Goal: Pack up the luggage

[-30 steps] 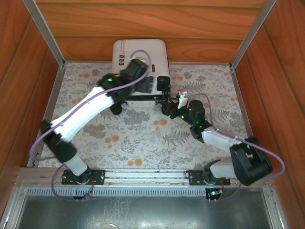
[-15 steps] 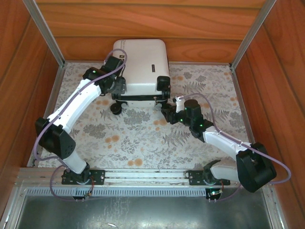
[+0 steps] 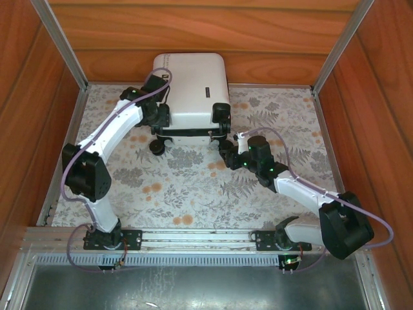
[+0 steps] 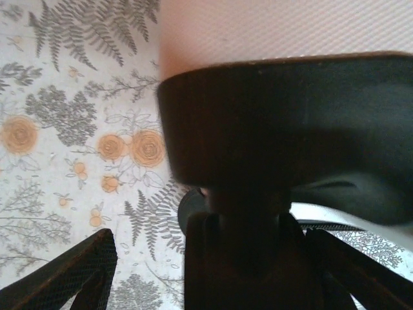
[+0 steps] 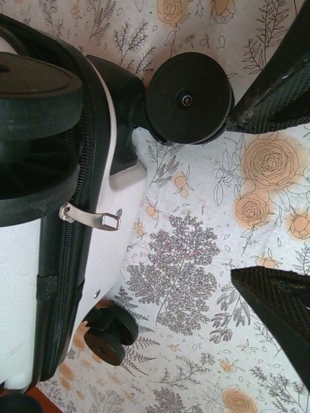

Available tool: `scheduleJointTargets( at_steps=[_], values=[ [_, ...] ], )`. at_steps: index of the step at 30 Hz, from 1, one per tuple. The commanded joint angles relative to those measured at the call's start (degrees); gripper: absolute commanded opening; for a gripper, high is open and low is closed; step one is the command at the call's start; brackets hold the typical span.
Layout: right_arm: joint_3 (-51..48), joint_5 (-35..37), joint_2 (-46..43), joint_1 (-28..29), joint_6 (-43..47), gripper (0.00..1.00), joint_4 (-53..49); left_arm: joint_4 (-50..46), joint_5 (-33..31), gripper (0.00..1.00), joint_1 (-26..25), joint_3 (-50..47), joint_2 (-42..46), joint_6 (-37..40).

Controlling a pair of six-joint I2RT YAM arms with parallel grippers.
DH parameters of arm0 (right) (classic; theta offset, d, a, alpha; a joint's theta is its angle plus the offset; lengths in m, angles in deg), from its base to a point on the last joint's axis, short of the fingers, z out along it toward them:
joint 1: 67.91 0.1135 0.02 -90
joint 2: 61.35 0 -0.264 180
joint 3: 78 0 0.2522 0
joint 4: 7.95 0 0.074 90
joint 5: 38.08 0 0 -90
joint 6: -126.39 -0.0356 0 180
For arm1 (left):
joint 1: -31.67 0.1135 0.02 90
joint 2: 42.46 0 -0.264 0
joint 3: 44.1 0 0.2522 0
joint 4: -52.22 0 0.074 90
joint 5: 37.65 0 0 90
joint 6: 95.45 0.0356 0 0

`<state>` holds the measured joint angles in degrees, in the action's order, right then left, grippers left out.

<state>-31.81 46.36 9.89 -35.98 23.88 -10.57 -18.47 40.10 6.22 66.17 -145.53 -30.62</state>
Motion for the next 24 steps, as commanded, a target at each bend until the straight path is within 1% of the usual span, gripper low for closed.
scheduleJointTargets(
  at_steps=[1, 4, 6, 7, 9, 11, 13, 14, 16, 20, 24],
  values=[
    [0.1, 0.6, 0.5, 0.7, 0.9, 0.59, 0.5, -1.5, 2.9, 0.75, 0.2, 2.6, -2.1, -1.8],
    [-0.2, 1.0, 0.6, 0.8, 1.4, 0.59, 0.7, -1.3, 4.8, 0.68, 0.1, 3.5, -3.5, -2.4],
    [-0.3, 1.1, 0.7, 0.9, 1.7, 0.58, 0.7, -1.1, 5.7, 0.61, 0.1, 3.8, -4.1, -2.6],
    [-0.3, 1.4, 0.7, 0.9, 2.0, 0.58, 0.9, -1.1, 6.2, 0.55, 0.1, 3.9, -4.3, -2.7],
    [-0.7, 1.7, 0.7, 1.1, 2.9, 0.58, 1.7, -0.9, 6.7, 0.37, 0.0, 3.9, -4.4, -2.8],
    [-1.9, 2.3, 0.9, 1.7, 5.9, 0.59, 4.8, -0.8, 7.5, 0.16, -0.1, 3.7, -4.2, -2.9],
    [-3.9, 2.8, 1.3, 2.6, 9.8, 0.60, 9.1, -0.4, 8.8, 0.03, -0.1, 3.3, -3.9, -3.2],
    [-4.6, 2.8, 1.7, 2.7, 11.5, 0.61, 10.9, -0.1, 9.7, 0.00, -0.1, 3.0, -3.6, -3.5],
    [-4.5, 3.2, 2.8, 2.8, 12.9, 0.63, 12.1, 1.5, 12.0, 0.00, -0.1, 2.0, -2.7, -4.3],
    [-3.2, 4.2, 5.6, 2.7, 12.9, 0.65, 13.5, 6.7, 16.7, 0.00, -0.1, -1.1, 1.0, -7.2],
    [-4.4, 5.5, 6.6, 2.7, 11.8, 0.64, 18.0, 12.2, 18.7, 0.00, 0.0, -4.5, 5.5, -10.8]
  ],
)
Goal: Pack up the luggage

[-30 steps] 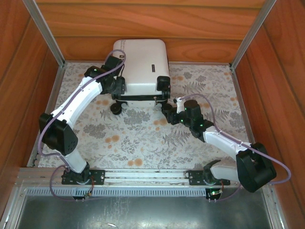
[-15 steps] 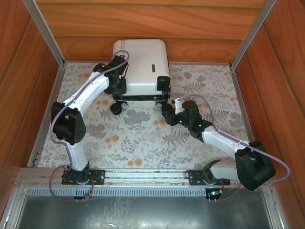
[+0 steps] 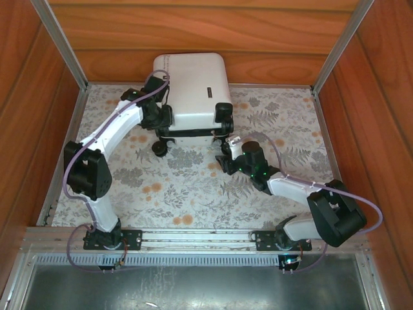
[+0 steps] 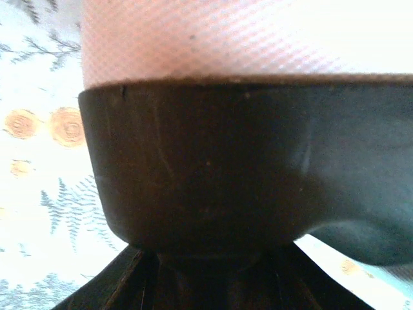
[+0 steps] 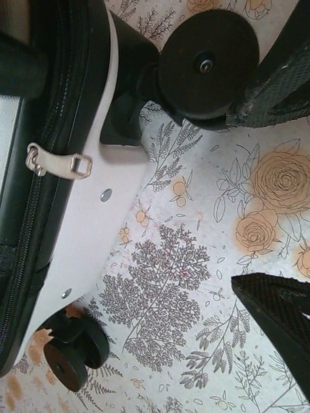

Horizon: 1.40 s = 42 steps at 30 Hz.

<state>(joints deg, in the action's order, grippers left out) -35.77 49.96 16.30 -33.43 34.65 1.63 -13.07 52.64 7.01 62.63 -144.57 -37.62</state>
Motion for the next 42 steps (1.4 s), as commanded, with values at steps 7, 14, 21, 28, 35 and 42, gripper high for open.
scheduleJointTargets(
  at_steps=[7, 14, 21, 28, 35, 42],
  values=[
    [-1.9, 3.2, 1.3, 0.1, 3.3, 0.64, 9.5, 15.4, 8.7, 0.00, 0.0, -6.5, 11.7, -8.9],
    [-4.9, 1.0, 5.4, -3.1, 1.2, 0.59, 19.8, 20.0, 11.1, 0.00, 1.1, -10.4, 15.3, -11.7],
    [-6.0, -13.9, 12.3, -8.3, -5.1, 0.48, 32.9, 21.1, 11.3, 0.00, 1.8, -11.6, 16.7, -12.4],
    [-3.7, -27.8, 20.1, -9.5, -8.9, 0.58, 42.4, 21.9, 12.2, 0.00, 2.4, -12.0, 17.2, -12.4],
    [-1.6, -29.2, 23.5, -10.5, -12.3, 0.58, 44.9, 22.3, 13.1, 0.00, 2.6, -11.9, 16.8, -12.4],
    [0.6, -30.4, 27.5, -12.8, -17.1, 0.49, 48.7, 22.5, 13.3, 0.00, 2.6, -12.1, 16.7, -12.2]
  ],
)
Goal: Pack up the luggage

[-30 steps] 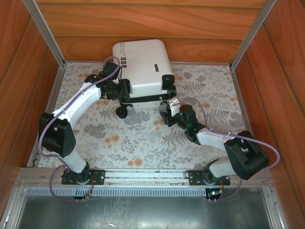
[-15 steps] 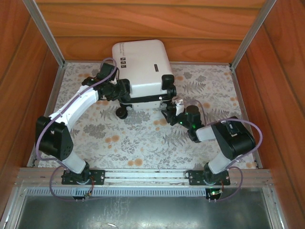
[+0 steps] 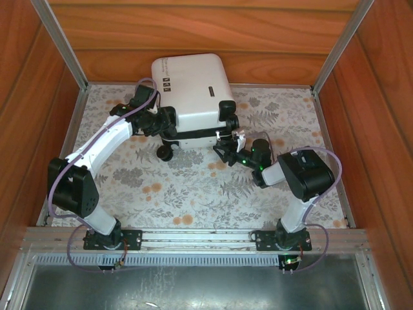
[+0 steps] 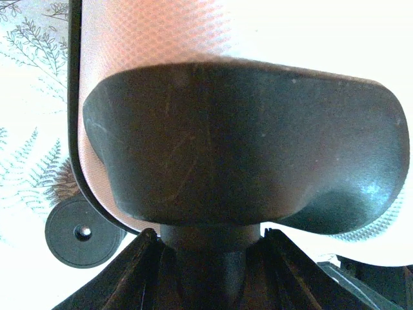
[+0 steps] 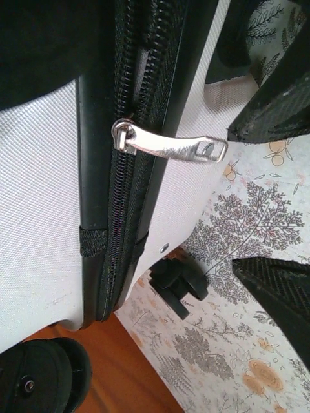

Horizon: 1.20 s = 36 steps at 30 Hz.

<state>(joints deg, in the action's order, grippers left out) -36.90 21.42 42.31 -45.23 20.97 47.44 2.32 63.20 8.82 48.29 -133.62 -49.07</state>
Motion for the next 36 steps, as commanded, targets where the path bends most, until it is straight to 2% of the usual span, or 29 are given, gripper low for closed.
scheduleJointTargets(
  at_steps=[1, 9, 17, 23, 31, 36],
  values=[
    [2.2, -2.3, 1.9, -1.2, -3.9, 0.48, 3.0, 7.1, 2.7, 0.00, 0.7, 2.2, 5.6, -0.8],
    [3.8, -3.0, 3.7, -1.6, -4.9, 0.47, 3.5, 7.3, 2.8, 0.00, 0.8, 1.9, 5.5, -0.6],
    [3.1, -2.6, 5.0, -3.1, -7.6, 0.51, 3.8, 7.4, 2.7, 0.00, 0.9, 1.6, 5.5, -0.6],
    [4.7, -1.8, 6.5, -3.3, -9.7, 0.48, 4.2, 7.6, 3.1, 0.00, 0.9, 1.5, 5.4, -0.7],
    [4.4, 3.2, 6.8, -3.5, -11.9, 0.44, 4.8, 7.7, 3.1, 0.00, 0.9, 1.4, 5.5, -0.8],
    [4.1, 4.8, 7.0, -4.2, -16.2, 0.50, 4.8, 7.8, 3.1, 0.00, 0.9, 1.2, 5.7, -0.8]
  ],
)
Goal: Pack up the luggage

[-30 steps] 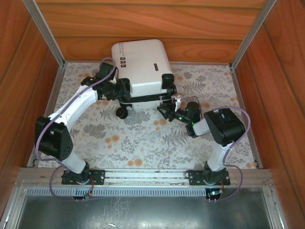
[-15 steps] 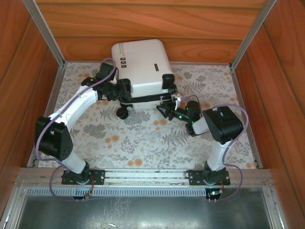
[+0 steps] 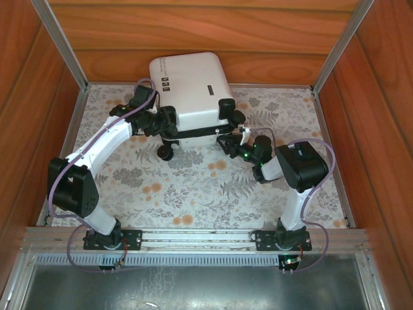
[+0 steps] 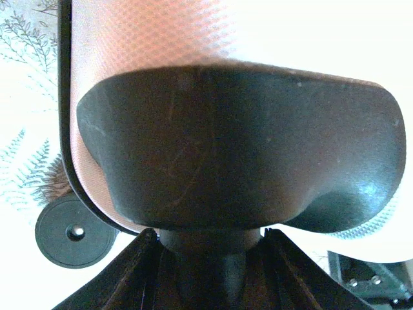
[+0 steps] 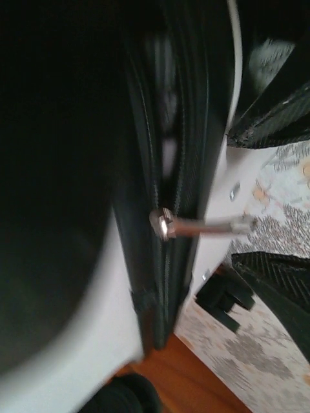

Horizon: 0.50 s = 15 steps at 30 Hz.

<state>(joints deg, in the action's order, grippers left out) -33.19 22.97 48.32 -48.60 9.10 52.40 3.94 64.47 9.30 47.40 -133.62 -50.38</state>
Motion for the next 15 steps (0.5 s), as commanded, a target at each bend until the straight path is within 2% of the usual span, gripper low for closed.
scheduleJointTargets(
  at_steps=[1, 4, 11, 15],
  values=[
    [0.2, 3.2, 1.0, -0.9, -5.1, 0.51, -0.2, 6.1, 1.8, 0.00, 0.5, 2.0, 5.8, 0.5],
    [0.5, 1.3, 1.6, -1.2, -7.1, 0.53, -0.2, 6.1, 1.7, 0.00, 0.4, 2.1, 6.0, 0.6],
    [3.0, -8.4, 3.0, -1.5, -8.2, 0.53, 0.8, 6.5, 2.4, 0.00, 0.4, 2.1, 5.6, 0.4],
    [3.4, -11.9, 3.1, -1.6, -8.0, 0.56, 0.7, 6.7, 2.5, 0.00, 0.4, 2.1, 5.4, 0.3]
  ],
)
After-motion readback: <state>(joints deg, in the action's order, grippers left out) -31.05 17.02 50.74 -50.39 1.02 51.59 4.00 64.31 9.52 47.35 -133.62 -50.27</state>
